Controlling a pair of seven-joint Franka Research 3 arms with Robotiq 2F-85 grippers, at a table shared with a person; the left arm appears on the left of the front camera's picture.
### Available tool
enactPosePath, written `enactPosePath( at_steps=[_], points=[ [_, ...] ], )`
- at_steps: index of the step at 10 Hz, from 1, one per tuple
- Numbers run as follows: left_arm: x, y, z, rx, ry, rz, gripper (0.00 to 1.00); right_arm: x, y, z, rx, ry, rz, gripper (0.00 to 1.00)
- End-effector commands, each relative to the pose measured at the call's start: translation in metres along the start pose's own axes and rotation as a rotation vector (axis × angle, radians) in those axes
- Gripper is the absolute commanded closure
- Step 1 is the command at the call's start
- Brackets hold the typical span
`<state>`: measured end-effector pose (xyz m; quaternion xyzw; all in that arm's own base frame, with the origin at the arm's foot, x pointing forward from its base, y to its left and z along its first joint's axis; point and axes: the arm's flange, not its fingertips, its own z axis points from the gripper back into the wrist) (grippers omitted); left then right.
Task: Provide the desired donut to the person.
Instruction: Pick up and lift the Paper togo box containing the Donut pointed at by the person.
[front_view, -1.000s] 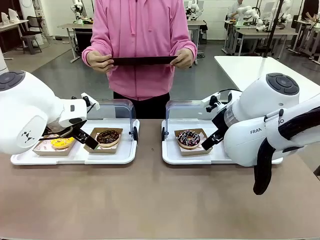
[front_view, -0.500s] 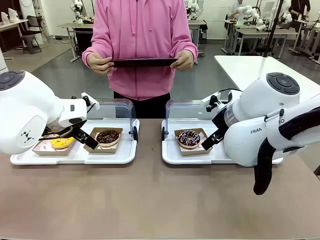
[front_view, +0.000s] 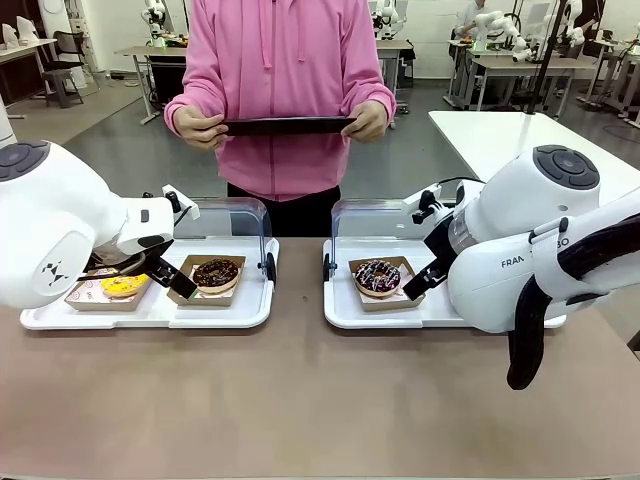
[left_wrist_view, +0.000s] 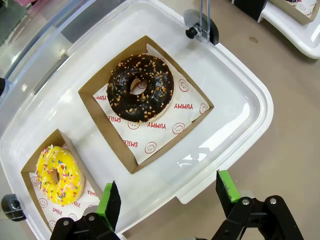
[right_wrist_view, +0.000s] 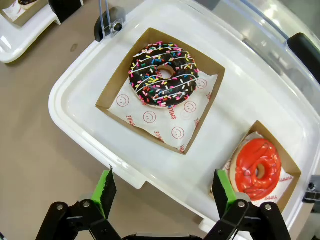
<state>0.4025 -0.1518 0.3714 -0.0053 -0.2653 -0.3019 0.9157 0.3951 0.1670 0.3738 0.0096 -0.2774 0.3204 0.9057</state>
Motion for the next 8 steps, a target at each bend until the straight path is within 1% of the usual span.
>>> enactPosePath(
  at_steps=[1, 6, 7, 8],
  points=[
    [0.0, 0.002, 0.0, 0.0, -0.001, 0.005, 0.0, 0.0, 0.0, 0.0, 0.0, 0.0, 0.0, 0.0],
    [0.0, 0.0, 0.0, 0.0, 0.0, 0.0, 0.0, 0.0, 0.0, 0.0, 0.0, 0.0, 0.0, 0.0],
    [-0.004, 0.008, 0.016, -0.014, -0.008, -0.032, 0.0, -0.001, -0.008, 0.02, 0.054, -0.014, 0.025, 0.0],
    [-0.013, 0.016, 0.037, -0.093, 0.001, -0.047, 0.0, -0.012, -0.021, 0.047, 0.123, -0.012, 0.065, 0.0]
  ],
)
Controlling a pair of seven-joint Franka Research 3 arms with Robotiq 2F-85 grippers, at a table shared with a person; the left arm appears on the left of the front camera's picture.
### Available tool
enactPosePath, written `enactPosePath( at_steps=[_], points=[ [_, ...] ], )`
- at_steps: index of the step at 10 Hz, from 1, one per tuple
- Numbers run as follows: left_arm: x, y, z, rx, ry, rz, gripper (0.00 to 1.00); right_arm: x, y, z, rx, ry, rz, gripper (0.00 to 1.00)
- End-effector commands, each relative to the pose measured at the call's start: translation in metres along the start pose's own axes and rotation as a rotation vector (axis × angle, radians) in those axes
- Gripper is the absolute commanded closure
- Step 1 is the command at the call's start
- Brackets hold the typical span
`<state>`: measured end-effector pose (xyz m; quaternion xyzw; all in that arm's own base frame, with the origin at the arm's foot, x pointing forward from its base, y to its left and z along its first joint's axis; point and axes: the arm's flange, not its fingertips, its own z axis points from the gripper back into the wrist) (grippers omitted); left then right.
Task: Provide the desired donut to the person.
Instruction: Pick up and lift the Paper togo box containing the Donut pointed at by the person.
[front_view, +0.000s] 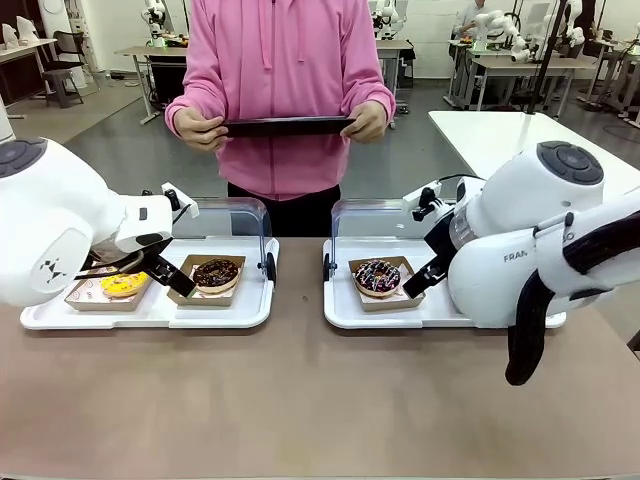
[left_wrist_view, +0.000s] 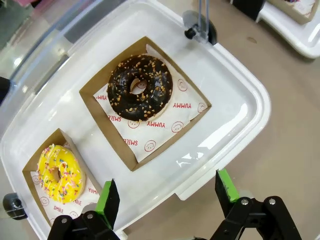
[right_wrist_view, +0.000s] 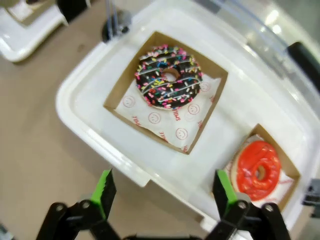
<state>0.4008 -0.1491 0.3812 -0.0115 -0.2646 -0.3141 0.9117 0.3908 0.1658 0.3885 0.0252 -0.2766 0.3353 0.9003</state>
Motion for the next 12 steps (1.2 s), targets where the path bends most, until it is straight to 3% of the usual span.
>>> enactPosePath(
  at_steps=[1, 3, 5, 9, 12],
  points=[
    [-0.028, 0.023, 0.053, -0.143, -0.008, -0.034, 0.0, -0.031, -0.031, 0.066, 0.154, -0.002, 0.103, 0.0],
    [-0.057, 0.044, 0.091, -0.251, -0.028, -0.056, 0.0, -0.055, -0.05, 0.116, 0.223, -0.038, 0.199, 0.0],
    [-0.086, 0.07, 0.113, -0.293, -0.128, -0.084, 0.0, -0.077, -0.077, 0.147, 0.232, -0.124, 0.265, 0.0],
    [-0.118, 0.097, 0.135, -0.304, -0.318, -0.156, 0.0, -0.101, -0.113, 0.166, 0.258, -0.247, 0.33, 0.0],
    [-0.119, 0.1, 0.142, -0.282, -0.353, -0.155, 0.0, -0.102, -0.119, 0.165, 0.254, -0.286, 0.316, 0.0]
  ],
)
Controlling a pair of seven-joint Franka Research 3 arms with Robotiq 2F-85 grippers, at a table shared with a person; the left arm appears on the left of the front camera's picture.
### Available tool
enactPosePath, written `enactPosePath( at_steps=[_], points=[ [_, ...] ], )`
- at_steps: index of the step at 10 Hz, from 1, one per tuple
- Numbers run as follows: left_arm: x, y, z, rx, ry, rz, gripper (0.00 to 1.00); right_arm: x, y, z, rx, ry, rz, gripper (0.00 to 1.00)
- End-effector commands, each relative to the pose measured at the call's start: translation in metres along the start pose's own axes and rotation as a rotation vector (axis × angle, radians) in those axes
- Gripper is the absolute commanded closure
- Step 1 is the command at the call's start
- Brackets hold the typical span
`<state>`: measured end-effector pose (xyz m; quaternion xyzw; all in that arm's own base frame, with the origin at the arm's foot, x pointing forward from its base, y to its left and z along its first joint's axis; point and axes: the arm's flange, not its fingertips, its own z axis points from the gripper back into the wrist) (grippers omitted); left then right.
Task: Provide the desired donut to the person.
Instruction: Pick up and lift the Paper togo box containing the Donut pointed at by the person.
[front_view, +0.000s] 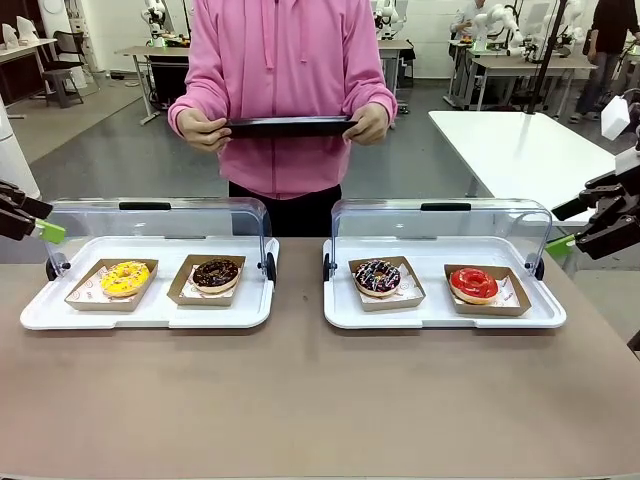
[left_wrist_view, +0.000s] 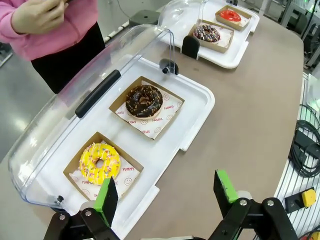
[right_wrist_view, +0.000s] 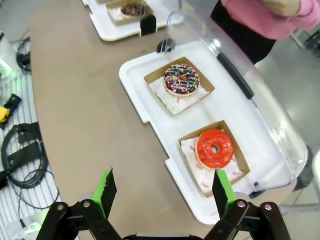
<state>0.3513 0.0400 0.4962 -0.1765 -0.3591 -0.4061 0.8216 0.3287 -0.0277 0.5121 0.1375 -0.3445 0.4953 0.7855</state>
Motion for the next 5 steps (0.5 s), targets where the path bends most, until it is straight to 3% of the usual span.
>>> enactPosePath(
  at_steps=[1, 5],
  points=[
    [-0.0336, -0.04, -0.0127, 0.026, -0.028, -0.015, 0.0, -0.0131, 0.0092, -0.0126, 0.001, -0.045, 0.011, 0.0],
    [-0.033, -0.0388, -0.008, 0.036, -0.053, -0.011, 0.0, -0.0111, 0.0101, -0.0101, -0.011, -0.074, 0.026, 0.0]
  ],
)
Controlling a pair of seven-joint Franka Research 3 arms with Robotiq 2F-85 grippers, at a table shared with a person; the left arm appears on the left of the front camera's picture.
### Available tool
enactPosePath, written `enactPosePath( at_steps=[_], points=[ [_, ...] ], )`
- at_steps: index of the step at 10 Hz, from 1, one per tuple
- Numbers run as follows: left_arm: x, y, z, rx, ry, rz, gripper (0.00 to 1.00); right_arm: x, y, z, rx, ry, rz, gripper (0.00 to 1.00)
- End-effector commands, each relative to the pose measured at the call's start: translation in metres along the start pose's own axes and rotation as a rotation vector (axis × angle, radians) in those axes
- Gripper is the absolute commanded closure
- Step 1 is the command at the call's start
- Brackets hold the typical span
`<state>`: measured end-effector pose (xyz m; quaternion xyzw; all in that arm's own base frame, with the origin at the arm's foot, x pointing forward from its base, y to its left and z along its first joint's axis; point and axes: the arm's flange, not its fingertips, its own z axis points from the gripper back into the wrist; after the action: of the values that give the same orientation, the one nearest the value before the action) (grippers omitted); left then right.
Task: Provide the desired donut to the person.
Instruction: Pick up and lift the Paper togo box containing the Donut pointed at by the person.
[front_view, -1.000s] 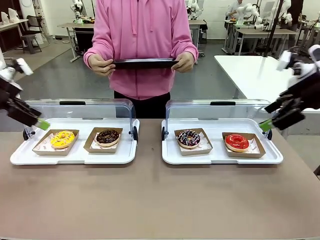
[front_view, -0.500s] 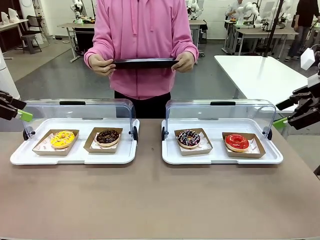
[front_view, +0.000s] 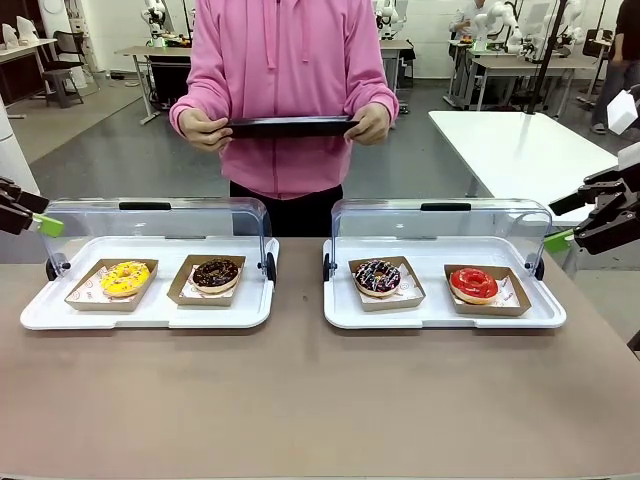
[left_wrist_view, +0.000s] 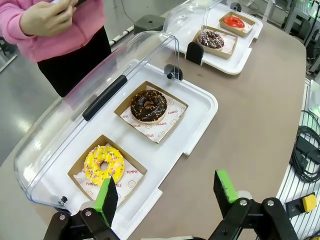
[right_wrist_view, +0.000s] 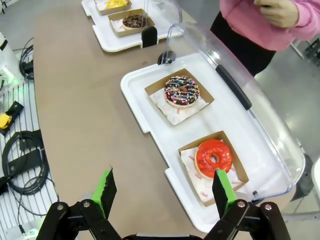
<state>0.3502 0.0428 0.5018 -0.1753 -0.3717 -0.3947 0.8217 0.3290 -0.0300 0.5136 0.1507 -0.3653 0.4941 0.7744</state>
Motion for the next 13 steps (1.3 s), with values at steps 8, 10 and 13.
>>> enactPosePath(
  at_steps=[8, 10, 13],
  points=[
    [-0.034, -0.0348, -0.0082, 0.013, -0.017, 0.009, 0.0, -0.0134, 0.0114, -0.0058, -0.058, -0.097, -0.024, 0.0],
    [-0.0328, -0.0348, -0.0075, 0.015, -0.015, 0.006, 0.0, -0.0135, 0.012, -0.0048, -0.064, -0.104, -0.031, 0.0],
    [-0.0329, -0.0335, -0.0064, 0.014, -0.021, 0.008, 0.0, -0.0128, 0.0125, -0.0055, -0.045, -0.116, -0.018, 0.0]
  ],
)
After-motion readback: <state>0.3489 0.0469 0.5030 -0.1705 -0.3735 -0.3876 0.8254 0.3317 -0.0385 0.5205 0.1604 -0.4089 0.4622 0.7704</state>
